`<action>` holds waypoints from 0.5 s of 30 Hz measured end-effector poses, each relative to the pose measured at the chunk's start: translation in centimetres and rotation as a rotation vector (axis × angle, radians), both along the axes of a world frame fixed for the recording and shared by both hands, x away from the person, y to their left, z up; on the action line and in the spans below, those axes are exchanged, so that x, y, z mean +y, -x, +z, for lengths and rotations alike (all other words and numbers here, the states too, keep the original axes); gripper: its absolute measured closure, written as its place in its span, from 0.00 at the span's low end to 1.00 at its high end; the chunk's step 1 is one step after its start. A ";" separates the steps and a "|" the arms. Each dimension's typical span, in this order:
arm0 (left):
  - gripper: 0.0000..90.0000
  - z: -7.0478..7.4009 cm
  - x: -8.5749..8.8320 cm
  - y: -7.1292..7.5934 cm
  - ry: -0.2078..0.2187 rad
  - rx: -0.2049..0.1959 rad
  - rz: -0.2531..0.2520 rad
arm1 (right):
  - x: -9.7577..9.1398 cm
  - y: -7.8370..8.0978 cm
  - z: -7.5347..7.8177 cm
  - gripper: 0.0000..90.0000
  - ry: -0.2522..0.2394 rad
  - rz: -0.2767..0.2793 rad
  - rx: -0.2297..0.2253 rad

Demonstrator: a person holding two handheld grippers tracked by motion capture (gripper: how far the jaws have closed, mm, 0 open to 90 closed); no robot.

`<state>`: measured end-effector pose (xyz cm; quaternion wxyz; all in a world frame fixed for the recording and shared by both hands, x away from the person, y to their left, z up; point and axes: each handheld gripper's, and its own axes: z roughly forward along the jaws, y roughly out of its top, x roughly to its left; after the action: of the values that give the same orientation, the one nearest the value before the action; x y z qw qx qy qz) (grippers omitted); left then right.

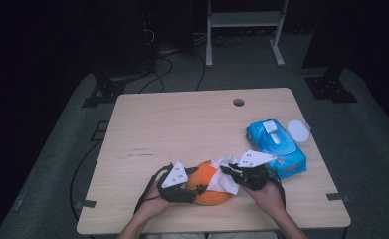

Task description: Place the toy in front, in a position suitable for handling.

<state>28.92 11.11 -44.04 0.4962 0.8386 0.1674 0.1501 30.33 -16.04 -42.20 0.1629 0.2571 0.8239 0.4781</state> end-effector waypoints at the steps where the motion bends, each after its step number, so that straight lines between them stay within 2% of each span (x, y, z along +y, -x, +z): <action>1: 0.40 -0.1 0.1 -0.1 -0.002 0.001 0.001 | -0.2 0.0 -0.1 0.93 -0.009 -0.006 0.012; 4: 0.40 -0.2 0.3 -0.2 -0.013 0.002 0.014 | 0.4 0.7 0.4 0.93 -0.008 0.005 -0.006; 5: 0.40 -0.2 0.5 -0.2 -0.009 0.011 0.021 | 1.3 1.6 0.8 0.93 -0.012 0.068 -0.031; 7: 0.40 -0.3 0.8 -0.3 -0.009 0.017 0.021 | 1.9 2.0 0.8 0.93 0.028 0.079 -0.058; 10: 0.40 -0.4 1.0 -0.3 0.003 0.025 0.030 | 1.6 1.7 0.7 0.93 0.030 0.069 -0.042; 13: 0.40 -0.4 1.1 -0.5 0.008 0.034 0.036 | 0.3 0.6 0.1 0.93 0.036 0.011 -0.013; 15: 0.40 -0.5 1.2 -0.7 0.013 0.040 0.039 | -0.3 0.5 -0.1 0.93 0.010 -0.004 0.013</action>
<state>29.62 12.27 -44.57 0.4954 0.8347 0.1943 0.1419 29.87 -16.36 -42.29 0.1595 0.2609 0.8270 0.4717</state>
